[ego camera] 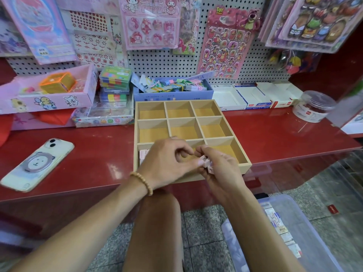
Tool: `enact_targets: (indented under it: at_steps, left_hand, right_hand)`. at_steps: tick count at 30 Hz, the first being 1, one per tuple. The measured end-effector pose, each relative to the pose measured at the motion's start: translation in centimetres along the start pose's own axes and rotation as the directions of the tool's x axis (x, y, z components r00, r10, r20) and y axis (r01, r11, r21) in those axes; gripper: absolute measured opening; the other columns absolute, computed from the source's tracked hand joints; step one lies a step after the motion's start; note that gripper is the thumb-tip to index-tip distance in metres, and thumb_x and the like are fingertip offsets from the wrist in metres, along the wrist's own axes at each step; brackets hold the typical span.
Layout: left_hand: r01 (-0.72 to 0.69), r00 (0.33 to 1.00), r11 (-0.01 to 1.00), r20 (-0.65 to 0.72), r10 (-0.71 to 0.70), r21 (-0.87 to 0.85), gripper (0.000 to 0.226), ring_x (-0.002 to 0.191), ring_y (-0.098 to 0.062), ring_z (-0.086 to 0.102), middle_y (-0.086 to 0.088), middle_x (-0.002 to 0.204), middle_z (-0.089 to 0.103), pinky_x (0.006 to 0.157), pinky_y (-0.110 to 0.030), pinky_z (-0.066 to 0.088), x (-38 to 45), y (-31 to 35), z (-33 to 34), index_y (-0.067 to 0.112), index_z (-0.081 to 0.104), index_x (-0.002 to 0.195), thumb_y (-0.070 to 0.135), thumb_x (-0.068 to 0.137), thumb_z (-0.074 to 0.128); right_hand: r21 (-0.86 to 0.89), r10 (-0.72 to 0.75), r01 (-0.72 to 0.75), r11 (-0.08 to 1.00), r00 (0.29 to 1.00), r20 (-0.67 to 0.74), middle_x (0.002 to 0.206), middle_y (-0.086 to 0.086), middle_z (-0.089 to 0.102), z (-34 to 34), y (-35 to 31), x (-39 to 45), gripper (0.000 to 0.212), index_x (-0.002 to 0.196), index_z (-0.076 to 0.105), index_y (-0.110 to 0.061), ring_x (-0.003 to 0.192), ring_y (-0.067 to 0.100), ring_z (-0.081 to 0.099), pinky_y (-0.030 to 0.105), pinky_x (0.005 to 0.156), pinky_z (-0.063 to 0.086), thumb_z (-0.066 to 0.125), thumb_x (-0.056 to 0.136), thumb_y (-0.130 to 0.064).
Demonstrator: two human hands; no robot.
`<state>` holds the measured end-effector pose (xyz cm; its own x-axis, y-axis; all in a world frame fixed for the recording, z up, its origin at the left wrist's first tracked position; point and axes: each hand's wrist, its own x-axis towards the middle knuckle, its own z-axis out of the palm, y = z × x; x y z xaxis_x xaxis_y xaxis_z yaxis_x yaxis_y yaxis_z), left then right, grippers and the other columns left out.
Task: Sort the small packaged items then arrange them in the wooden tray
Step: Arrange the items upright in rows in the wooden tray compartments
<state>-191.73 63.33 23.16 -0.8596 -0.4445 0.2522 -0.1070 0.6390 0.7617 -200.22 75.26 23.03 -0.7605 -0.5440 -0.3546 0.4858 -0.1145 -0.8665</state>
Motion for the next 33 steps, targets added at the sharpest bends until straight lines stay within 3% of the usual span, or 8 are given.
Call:
enact_targets:
  at_steps: [4,6,9,13,17,24,28,33]
  left_hand:
    - [0.015,0.999,0.998,0.035,-0.013,-0.063,0.009,0.058,0.000,0.051,0.013,0.067,0.063,0.055,-0.020,0.039,-0.1,1.0,1.4,0.026,0.074,0.076,0.030,0.074,0.082]
    - [0.061,0.997,0.990,0.051,-0.055,-0.129,0.006,0.054,-0.003,0.050,0.010,0.066,0.068,0.052,-0.030,0.044,0.0,1.0,1.1,0.025,0.074,0.075,0.028,0.075,0.080]
    - [0.103,0.994,0.984,0.047,-0.097,-0.145,0.008,0.058,-0.008,0.061,0.004,0.069,0.071,0.055,-0.025,0.049,0.3,0.8,-0.2,0.022,0.075,0.075,0.028,0.074,0.081]
    - [0.247,0.964,0.932,0.170,-0.206,-0.267,0.005,0.057,-0.011,0.062,-0.003,0.065,0.070,0.054,-0.026,0.052,0.8,1.2,-1.8,0.014,0.077,0.081,0.012,0.083,0.072]
    - [0.338,0.934,0.860,0.249,-0.257,-0.381,0.015,0.060,-0.014,0.059,-0.007,0.069,0.068,0.056,-0.028,0.053,0.7,1.4,-2.3,0.004,0.076,0.086,0.009,0.091,0.063]
    - [0.242,0.970,0.879,0.123,-0.210,-0.412,0.010,0.063,-0.020,0.063,-0.007,0.073,0.068,0.047,-0.021,0.047,-0.3,2.3,-2.0,0.017,0.061,0.091,0.017,0.087,0.070]
    - [0.177,0.982,0.918,0.132,-0.138,-0.355,0.035,0.066,-0.014,0.064,-0.008,0.082,0.070,0.060,-0.030,0.056,-0.5,1.9,-2.4,0.013,0.063,0.098,0.009,0.070,0.085]
    - [0.062,0.997,0.976,0.063,-0.050,-0.207,0.030,0.068,-0.015,0.064,-0.001,0.081,0.071,0.060,-0.022,0.053,-0.5,1.1,-2.9,0.022,0.069,0.094,0.008,0.071,0.083]
  right_hand:
    - [-0.008,-0.024,0.024,1.000,0.999,0.046,0.078,0.013,0.069,0.1,0.4,0.1,0.036,0.066,0.077,-0.012,0.079,0.026,0.059,0.028,0.067,0.048,0.060,0.097,-0.014]
    - [-0.005,-0.041,0.041,0.999,0.999,0.021,0.077,0.011,0.068,-0.6,0.4,0.3,0.035,0.068,0.076,-0.013,0.075,0.022,0.058,0.028,0.063,0.045,0.060,0.098,-0.020]
    - [-0.088,-0.112,0.112,0.990,0.994,0.003,0.076,0.007,0.062,-2.1,0.1,0.3,0.023,0.090,0.074,-0.005,0.064,0.014,0.052,0.023,0.051,0.038,0.062,0.097,-0.023]
    - [-0.374,-0.294,0.374,0.849,0.921,0.254,0.075,-0.007,0.066,-3.2,-0.7,-0.7,0.028,0.117,0.070,-0.014,0.057,0.000,0.053,0.014,0.053,0.042,0.069,0.091,-0.006]
    - [-0.476,-0.364,0.539,0.695,0.834,0.414,0.075,-0.015,0.072,-2.2,-1.6,-1.6,0.016,0.094,0.075,-0.021,0.062,-0.005,0.060,0.010,0.060,0.042,0.070,0.091,-0.007]
    - [-0.256,-0.170,0.230,0.939,0.957,0.236,0.075,0.007,0.065,-1.7,-0.5,-1.6,0.006,0.091,0.072,-0.004,0.063,0.011,0.052,0.020,0.048,0.039,0.069,0.091,-0.009]
    - [-0.127,-0.092,0.129,0.984,0.961,0.259,0.070,0.007,0.067,-1.4,-0.3,-1.7,0.004,0.093,0.068,-0.002,0.062,0.011,0.060,0.019,0.051,0.047,0.066,0.090,-0.002]
    - [-0.038,-0.035,0.047,0.998,0.961,0.273,0.071,0.010,0.071,-0.9,-0.3,-1.7,0.008,0.095,0.067,0.004,0.063,0.012,0.068,0.018,0.059,0.055,0.061,0.090,0.006]
